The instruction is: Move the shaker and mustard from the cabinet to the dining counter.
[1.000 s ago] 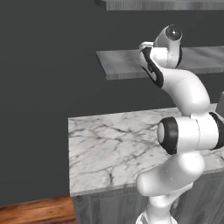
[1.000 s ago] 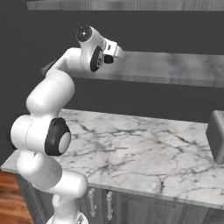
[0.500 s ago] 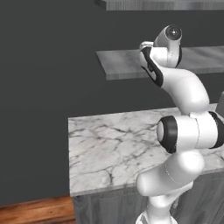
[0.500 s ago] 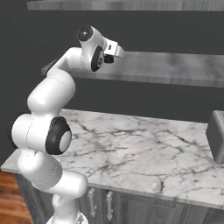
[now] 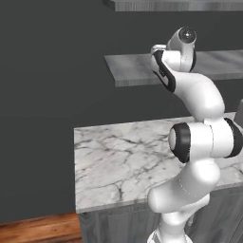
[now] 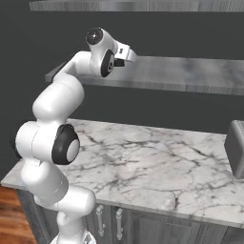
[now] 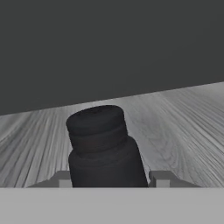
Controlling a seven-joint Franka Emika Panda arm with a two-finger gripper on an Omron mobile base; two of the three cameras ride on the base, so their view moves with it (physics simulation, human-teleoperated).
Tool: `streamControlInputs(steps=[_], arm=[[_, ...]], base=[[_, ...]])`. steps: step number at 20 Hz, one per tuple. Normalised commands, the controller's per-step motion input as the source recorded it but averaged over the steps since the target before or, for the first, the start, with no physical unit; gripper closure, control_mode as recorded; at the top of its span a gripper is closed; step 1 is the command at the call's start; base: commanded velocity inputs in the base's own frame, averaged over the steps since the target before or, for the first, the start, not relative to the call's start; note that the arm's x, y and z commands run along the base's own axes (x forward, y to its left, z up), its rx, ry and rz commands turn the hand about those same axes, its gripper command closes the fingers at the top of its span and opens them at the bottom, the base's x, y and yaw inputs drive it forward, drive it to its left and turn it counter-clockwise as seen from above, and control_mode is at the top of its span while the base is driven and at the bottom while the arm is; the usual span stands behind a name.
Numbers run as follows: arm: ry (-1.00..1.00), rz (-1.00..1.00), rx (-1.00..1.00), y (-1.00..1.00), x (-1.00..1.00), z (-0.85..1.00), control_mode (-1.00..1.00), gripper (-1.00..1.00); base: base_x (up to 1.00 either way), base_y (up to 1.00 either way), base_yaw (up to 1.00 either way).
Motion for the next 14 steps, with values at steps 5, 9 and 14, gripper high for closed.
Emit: streamControlInputs(steps=[5, 9, 14], arm=[[0.0, 0.0, 0.0, -0.05, 0.05, -0.14, -1.0, 1.0], [-0.04, 0.0, 0.0, 0.0, -0.03, -0.01, -1.0, 1.0], [-0.08, 0.0, 0.0, 0.0, -0.36, 0.0, -1.0, 1.0]], base=[[0.0, 0.0, 0.0], [0.0, 0.0, 0.0], [0.0, 0.0, 0.0]])
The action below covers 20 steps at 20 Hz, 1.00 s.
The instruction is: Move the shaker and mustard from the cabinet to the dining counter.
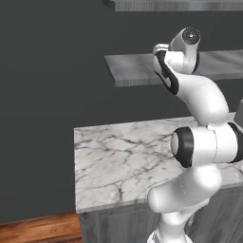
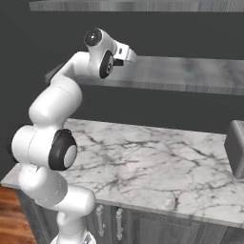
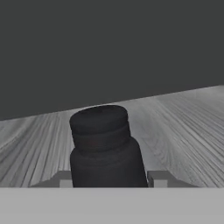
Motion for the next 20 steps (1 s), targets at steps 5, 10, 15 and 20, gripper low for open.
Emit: streamControlInputs(steps=[5, 10, 15, 20], arm=[[-0.04, 0.0, 0.0, 0.0, -0.88, 0.0, -1.0, 1.0], [0.0, 0.04, 0.0, 0.0, -1.0, 0.01, -1.0, 1.0], [0.0, 0.07, 0.0, 0.0, -1.0, 0.0, -1.0, 1.0], [0.0, 0.09, 0.0, 0.0, -1.0, 0.0, -1.0, 1.0]], base=[[0.0, 0.0, 0.0], [0.0, 0.0, 0.0], [0.0, 0.0, 0.0], [0.0, 0.0, 0.0]])
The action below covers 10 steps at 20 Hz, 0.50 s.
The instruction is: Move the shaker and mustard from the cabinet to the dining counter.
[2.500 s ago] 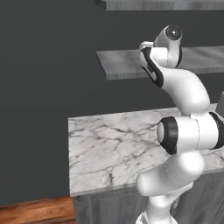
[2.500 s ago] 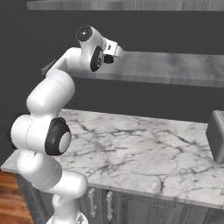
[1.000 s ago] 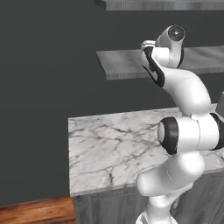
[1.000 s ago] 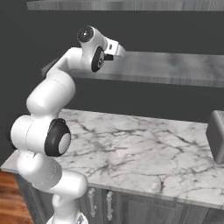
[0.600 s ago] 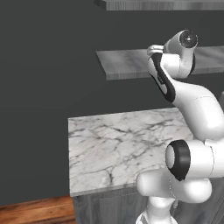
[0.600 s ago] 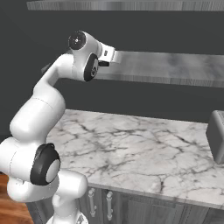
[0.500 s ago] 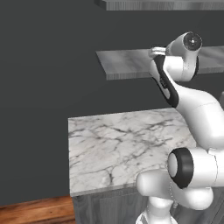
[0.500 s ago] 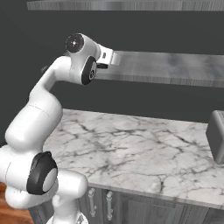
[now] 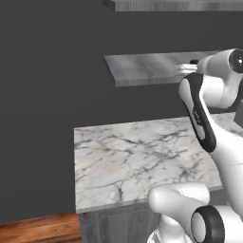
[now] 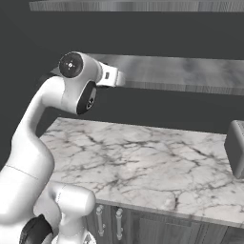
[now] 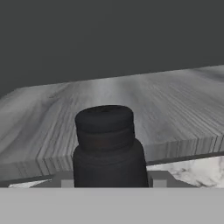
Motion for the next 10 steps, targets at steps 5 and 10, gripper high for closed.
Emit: streamControlInputs(steps=[5, 10], arm=[[-0.01, 0.09, 0.0, 0.0, -1.0, 0.0, -1.0, 1.0], [-0.04, 0.02, 0.0, 0.15, -0.91, -0.02, -1.0, 1.0]], base=[[0.0, 0.0, 0.0], [0.0, 0.0, 0.0]])
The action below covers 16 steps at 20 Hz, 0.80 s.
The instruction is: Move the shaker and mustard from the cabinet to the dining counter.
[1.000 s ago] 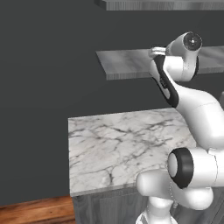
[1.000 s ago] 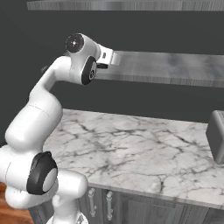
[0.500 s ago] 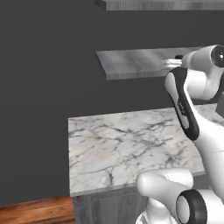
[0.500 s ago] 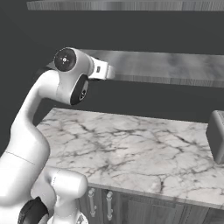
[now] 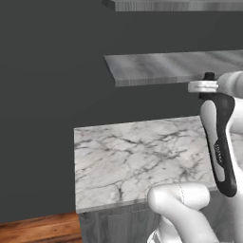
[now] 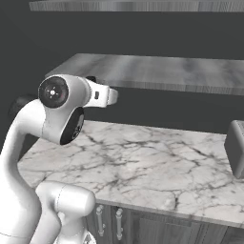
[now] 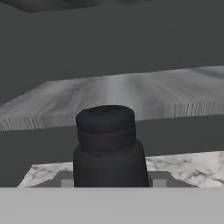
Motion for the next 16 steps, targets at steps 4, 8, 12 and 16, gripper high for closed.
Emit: streamControlInputs(steps=[4, 8, 12, 16], arm=[[-0.07, 0.0, 0.0, 0.15, -0.8, 0.0, -1.0, 1.0], [-0.04, 0.0, 0.0, 0.12, -0.61, 0.0, -1.0, 1.0], [-0.01, 0.0, 0.0, 0.09, -0.35, 0.0, -1.0, 1.0], [0.0, 0.0, 0.0, 0.06, -0.14, 0.0, -1.0, 1.0]], base=[[0.0, 0.0, 0.0], [0.0, 0.0, 0.0], [0.0, 0.0, 0.0], [0.0, 0.0, 0.0]])
